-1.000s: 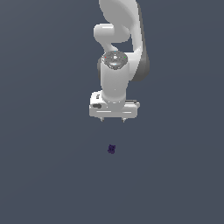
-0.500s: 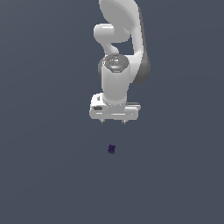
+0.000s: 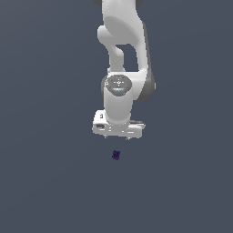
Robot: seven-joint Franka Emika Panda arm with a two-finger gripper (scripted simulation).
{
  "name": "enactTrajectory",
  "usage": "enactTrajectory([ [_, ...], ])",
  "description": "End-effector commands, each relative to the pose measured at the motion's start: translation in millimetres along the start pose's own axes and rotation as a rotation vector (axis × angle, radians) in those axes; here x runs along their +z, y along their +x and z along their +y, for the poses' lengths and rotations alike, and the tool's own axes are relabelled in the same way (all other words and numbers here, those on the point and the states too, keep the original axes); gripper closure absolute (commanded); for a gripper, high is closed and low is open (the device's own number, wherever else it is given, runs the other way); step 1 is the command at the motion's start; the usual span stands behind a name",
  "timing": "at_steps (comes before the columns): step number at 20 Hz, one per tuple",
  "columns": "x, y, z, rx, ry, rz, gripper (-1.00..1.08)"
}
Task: Pick up the object and move it to a goal position.
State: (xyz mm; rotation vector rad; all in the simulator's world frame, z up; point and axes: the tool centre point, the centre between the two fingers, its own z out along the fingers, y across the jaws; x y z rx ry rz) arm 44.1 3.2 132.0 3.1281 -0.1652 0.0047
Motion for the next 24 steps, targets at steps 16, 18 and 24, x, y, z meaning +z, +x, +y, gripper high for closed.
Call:
enactTrajectory([
  [16,60,42,0,0.101,0.009,-0.004,-0.92],
  [18,59,41,0,0.100,0.008,-0.005,-0.92],
  [24,74,41,0,0.100,0.009,-0.005,-0.92],
])
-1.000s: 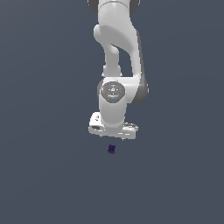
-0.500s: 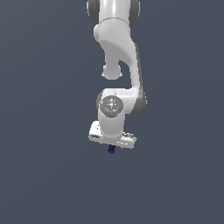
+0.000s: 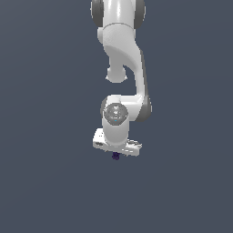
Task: Pick up the object and move it to a goal position.
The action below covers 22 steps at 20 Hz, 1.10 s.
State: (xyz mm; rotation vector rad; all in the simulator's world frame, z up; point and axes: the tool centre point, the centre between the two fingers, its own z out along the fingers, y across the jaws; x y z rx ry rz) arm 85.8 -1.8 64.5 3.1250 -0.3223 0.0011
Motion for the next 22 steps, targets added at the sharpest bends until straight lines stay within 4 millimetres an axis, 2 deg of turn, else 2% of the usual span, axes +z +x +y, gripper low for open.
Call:
enactTrajectory([
  [1,11,-1,0,0.000,0.000,-0.001,-0.92],
  [7,40,-1,0,0.001,0.000,-0.001,-0.92],
  [12,43,0,0,0.001,0.000,-0.001,-0.92],
  [13,43,0,0,0.001,0.000,-0.001,1.08],
  [22,43,0,0,0.001,0.000,-0.001,1.08],
])
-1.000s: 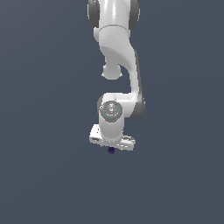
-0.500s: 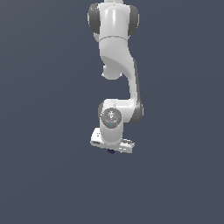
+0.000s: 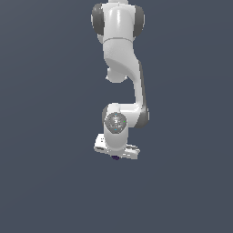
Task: Pick up the object and move it to a goal position.
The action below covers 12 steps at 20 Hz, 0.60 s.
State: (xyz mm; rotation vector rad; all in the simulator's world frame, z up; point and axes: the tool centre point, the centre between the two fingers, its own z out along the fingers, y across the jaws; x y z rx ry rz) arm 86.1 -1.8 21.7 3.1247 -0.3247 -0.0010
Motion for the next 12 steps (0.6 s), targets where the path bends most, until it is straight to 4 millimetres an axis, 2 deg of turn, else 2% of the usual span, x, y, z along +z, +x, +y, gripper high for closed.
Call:
enactTrajectory([
  [1,0,0,0,0.000,0.000,0.000,1.08],
  [6,-6,5,5,0.000,0.000,0.000,1.08],
  [12,-27,22,25,0.000,0.000,0.000,1.08],
])
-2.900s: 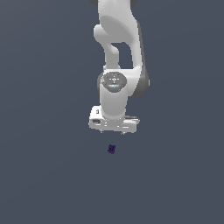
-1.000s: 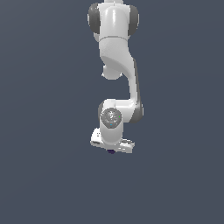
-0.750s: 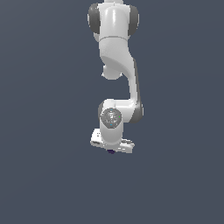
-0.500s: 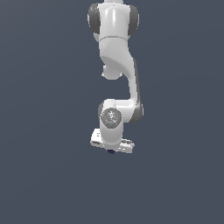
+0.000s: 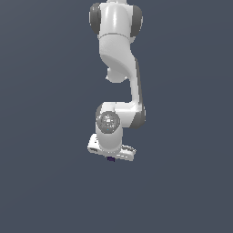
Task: Pick up the object and move it to a goal position.
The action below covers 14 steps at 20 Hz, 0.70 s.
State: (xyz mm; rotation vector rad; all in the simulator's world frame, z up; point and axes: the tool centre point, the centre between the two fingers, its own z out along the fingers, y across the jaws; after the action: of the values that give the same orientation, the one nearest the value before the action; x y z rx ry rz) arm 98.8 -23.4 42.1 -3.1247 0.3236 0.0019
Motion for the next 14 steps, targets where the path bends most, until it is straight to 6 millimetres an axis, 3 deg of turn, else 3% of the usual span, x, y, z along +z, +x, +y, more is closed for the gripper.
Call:
enactTrajectory([
  [1,-11,9,10,0.001,0.000,0.001,1.08],
  [14,-62,54,56,0.001,0.000,0.001,1.08],
])
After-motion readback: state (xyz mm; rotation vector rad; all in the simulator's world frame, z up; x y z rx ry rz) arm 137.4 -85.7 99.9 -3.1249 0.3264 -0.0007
